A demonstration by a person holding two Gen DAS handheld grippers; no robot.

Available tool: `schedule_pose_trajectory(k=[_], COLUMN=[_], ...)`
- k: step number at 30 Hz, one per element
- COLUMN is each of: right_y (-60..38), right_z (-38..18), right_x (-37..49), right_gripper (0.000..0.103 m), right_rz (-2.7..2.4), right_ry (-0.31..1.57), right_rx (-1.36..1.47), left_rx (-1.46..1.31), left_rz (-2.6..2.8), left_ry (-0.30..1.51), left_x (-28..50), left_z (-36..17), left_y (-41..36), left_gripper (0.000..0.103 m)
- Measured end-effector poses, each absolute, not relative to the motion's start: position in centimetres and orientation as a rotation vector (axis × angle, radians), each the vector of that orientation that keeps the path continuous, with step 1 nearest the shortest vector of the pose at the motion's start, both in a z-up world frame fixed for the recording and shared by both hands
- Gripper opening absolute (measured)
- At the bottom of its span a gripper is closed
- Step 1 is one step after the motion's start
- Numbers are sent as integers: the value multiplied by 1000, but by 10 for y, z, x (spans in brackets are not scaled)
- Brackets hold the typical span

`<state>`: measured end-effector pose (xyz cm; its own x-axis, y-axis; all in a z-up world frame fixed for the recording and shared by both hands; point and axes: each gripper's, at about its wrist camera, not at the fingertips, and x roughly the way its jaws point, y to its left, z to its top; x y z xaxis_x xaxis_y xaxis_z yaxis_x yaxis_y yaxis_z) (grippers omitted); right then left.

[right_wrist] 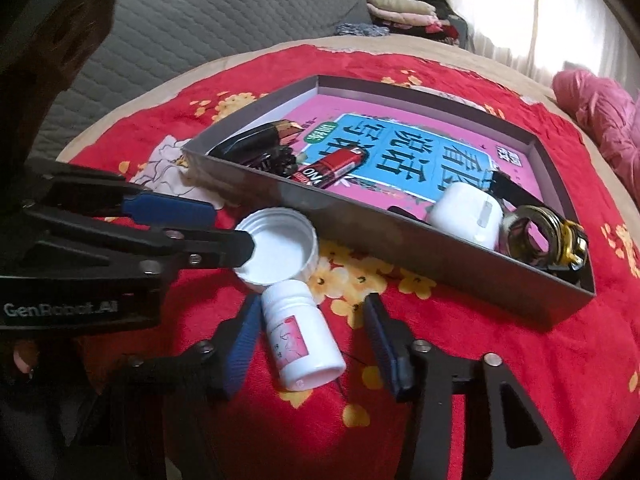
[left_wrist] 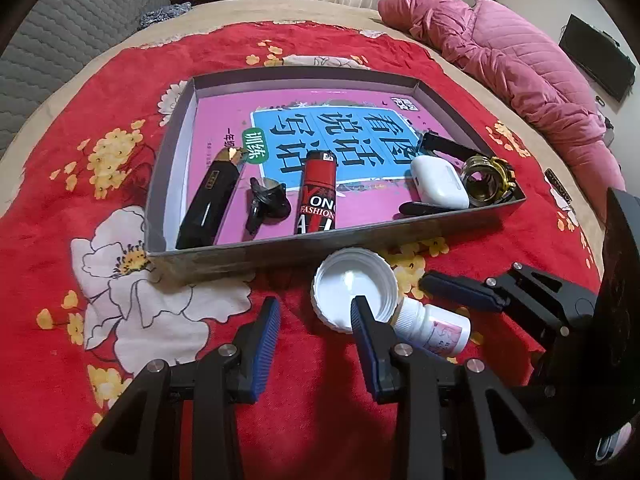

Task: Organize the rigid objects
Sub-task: 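Grasp the white pill bottle with the right tool, then grasp the white bottle cap with the left tool while the right tool lifts the pill bottle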

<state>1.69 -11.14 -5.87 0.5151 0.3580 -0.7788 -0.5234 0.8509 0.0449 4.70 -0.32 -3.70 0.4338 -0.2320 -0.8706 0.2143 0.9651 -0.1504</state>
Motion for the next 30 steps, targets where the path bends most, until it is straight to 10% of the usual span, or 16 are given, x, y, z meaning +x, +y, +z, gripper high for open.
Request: schedule_pose_trajectory(k=[7, 21, 30], right_y=[-117, -155, -154], right_z=[-59, -58, -61], right_x=[19, 27, 29], right_gripper=[27, 27, 27], right_rz=[512, 407, 400], right_ry=[891, 921, 928], right_rx=[-209, -84, -68], left_rx=[-36, -90, -87], left_rz=[-277, -281, -303], left_ry=[1103, 1111, 1106], left_x=[53, 65, 67], left_z=[-44, -53, -54], left_y=[-4, -1, -7], left_gripper=[36, 36, 17])
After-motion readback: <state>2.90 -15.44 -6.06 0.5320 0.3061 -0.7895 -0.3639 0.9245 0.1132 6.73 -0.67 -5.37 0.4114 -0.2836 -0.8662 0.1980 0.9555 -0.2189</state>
